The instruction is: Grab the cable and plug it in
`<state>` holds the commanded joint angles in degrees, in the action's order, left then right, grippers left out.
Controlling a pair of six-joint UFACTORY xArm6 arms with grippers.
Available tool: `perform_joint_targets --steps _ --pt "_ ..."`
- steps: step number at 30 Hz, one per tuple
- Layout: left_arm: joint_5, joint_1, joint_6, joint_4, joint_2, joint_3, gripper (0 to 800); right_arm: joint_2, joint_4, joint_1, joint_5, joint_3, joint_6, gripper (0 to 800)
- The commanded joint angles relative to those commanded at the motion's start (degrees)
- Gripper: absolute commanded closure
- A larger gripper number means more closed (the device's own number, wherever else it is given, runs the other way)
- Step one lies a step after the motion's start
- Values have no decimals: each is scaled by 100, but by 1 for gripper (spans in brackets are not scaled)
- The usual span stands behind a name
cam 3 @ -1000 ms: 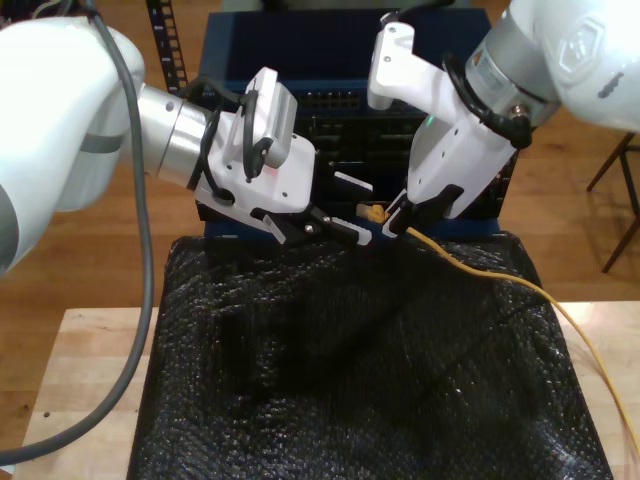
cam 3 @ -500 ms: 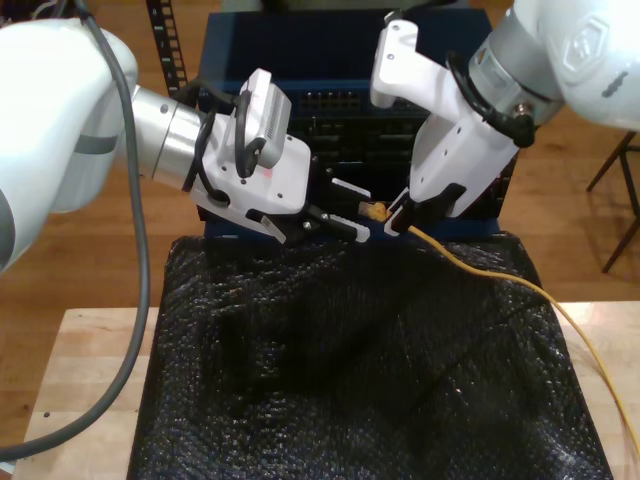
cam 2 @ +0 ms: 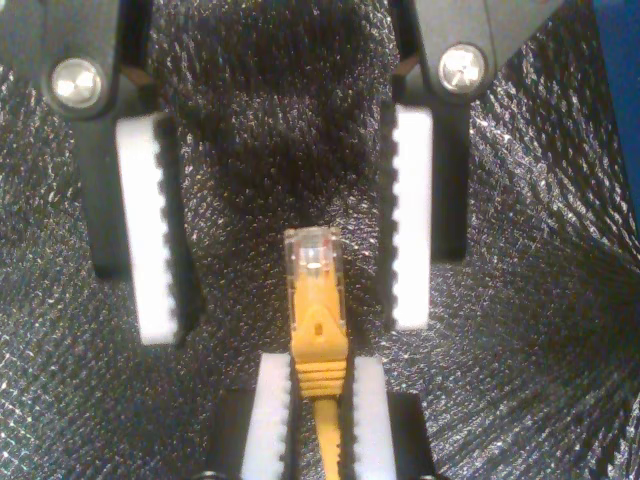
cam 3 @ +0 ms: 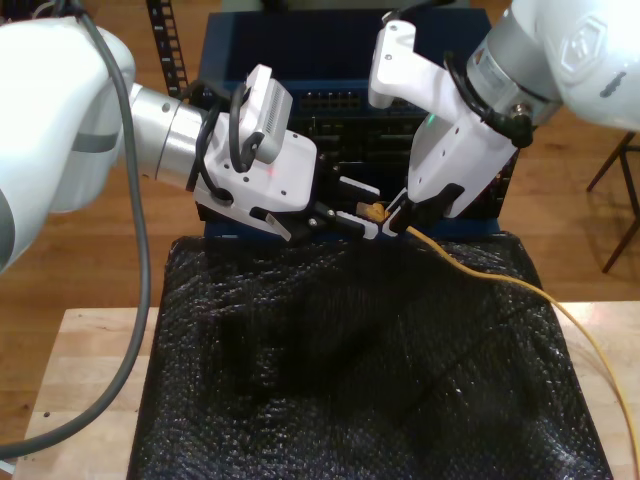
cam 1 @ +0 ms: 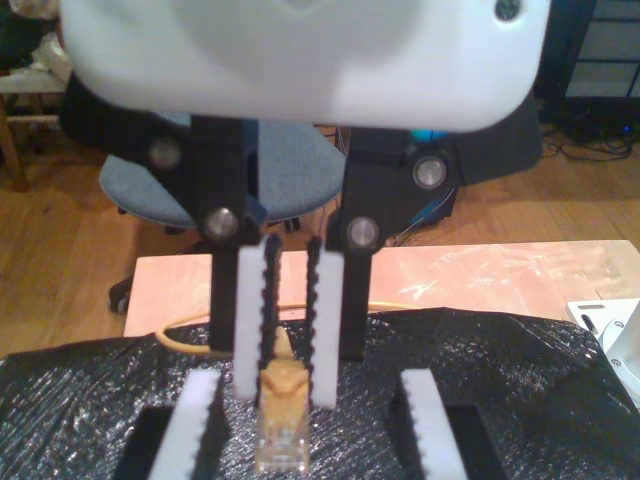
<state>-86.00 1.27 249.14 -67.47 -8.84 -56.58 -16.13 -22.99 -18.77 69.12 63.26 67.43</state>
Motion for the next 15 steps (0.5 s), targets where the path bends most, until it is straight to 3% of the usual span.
perform_joint_targets --steps 9,15 --pt "9 0 0 9 0 0 477 0 -44 0 0 9 0 796" --pt "44 -9 -9 9 0 0 556 0 -44 9 0 9 0 796"
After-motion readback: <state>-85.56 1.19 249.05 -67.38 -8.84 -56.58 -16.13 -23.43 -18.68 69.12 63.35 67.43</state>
